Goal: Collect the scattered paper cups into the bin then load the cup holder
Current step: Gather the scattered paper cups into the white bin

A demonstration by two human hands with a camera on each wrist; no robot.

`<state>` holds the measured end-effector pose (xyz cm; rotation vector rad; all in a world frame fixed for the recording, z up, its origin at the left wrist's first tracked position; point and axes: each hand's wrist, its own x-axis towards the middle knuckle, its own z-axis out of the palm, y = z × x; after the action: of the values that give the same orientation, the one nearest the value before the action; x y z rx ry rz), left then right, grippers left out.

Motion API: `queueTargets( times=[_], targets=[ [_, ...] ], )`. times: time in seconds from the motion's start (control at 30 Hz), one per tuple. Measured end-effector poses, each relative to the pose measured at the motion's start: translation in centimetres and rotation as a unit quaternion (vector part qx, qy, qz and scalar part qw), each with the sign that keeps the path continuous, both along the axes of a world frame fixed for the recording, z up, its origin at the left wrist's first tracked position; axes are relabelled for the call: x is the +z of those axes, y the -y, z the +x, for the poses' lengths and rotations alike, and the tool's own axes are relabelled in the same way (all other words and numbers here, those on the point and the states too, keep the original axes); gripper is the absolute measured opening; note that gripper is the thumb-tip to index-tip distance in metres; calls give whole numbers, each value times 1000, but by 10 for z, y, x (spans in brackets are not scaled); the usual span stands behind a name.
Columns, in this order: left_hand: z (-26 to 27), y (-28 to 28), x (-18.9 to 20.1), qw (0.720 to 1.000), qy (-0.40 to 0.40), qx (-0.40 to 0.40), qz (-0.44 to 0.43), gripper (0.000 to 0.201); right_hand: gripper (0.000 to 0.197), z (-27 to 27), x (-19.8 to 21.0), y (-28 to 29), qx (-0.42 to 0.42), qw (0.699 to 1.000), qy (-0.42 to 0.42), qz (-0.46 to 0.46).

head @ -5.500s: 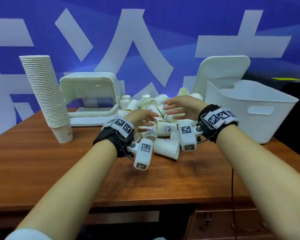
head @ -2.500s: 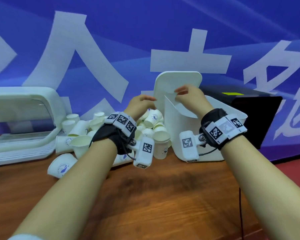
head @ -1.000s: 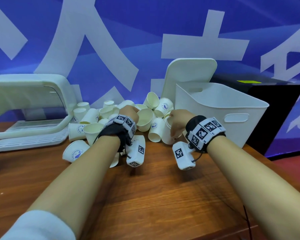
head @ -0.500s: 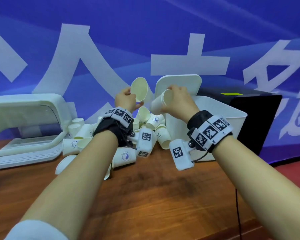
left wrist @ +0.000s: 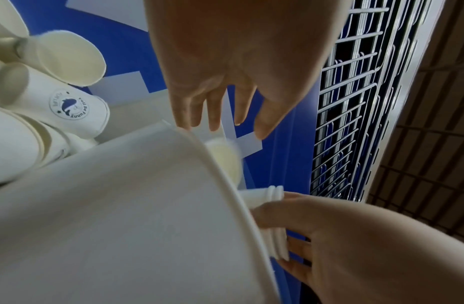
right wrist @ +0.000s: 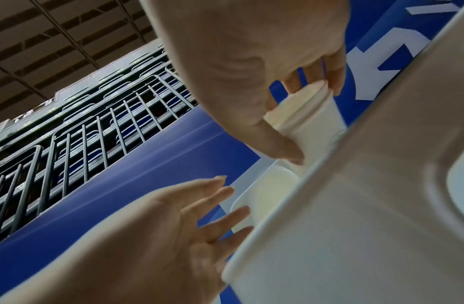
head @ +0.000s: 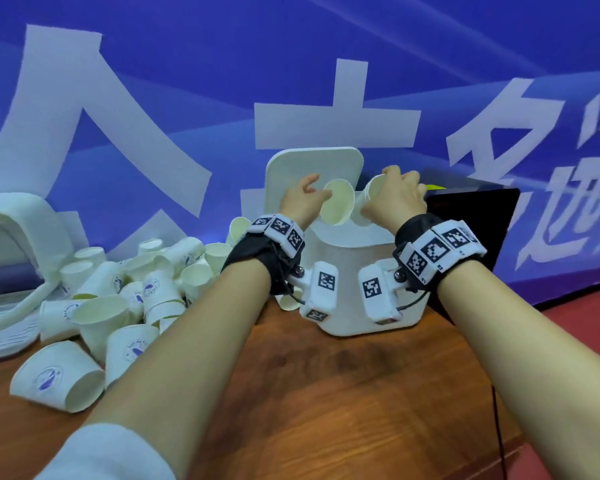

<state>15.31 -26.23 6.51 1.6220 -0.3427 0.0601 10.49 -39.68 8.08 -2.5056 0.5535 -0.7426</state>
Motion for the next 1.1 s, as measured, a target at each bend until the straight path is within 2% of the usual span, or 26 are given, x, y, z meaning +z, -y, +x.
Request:
queueTargets(
  times=[0.1,0.17,0.27,0.5,0.67,0.77,0.9,1.0,1.1],
  targets=[
    [4,-3,-4,1000,14,-1,19,46,77,3,-2,3,21,997,-73,1],
    [6,-10,-4,1000,20,9,10,41,81,7,-3,0,47,996,-70,11],
    [6,-22,-6,1000,17,19,16,38,73,9,-3,-8,72,997,-24,14],
    [-4,-62,-16,997,19,54,51,41,56,3,-5,-45,170,984,15,43],
    [-15,-107,-22,989,12,78,128,36,48,-4,-14,-77,221,974,40,4],
    [-22,-134,-27,980,-4,91,178,39,46,-7,-26,-101,225,972,48,-44],
    [-32,-167,-38,960,-3,107,259,51,49,-11,-42,-129,241,968,22,-66],
    [-37,-201,-46,950,-15,132,282,48,50,-11,-57,-152,290,955,-28,-58],
    [-41,-231,-55,940,-36,161,300,45,51,-7,-74,-173,315,935,-113,-117]
  ],
)
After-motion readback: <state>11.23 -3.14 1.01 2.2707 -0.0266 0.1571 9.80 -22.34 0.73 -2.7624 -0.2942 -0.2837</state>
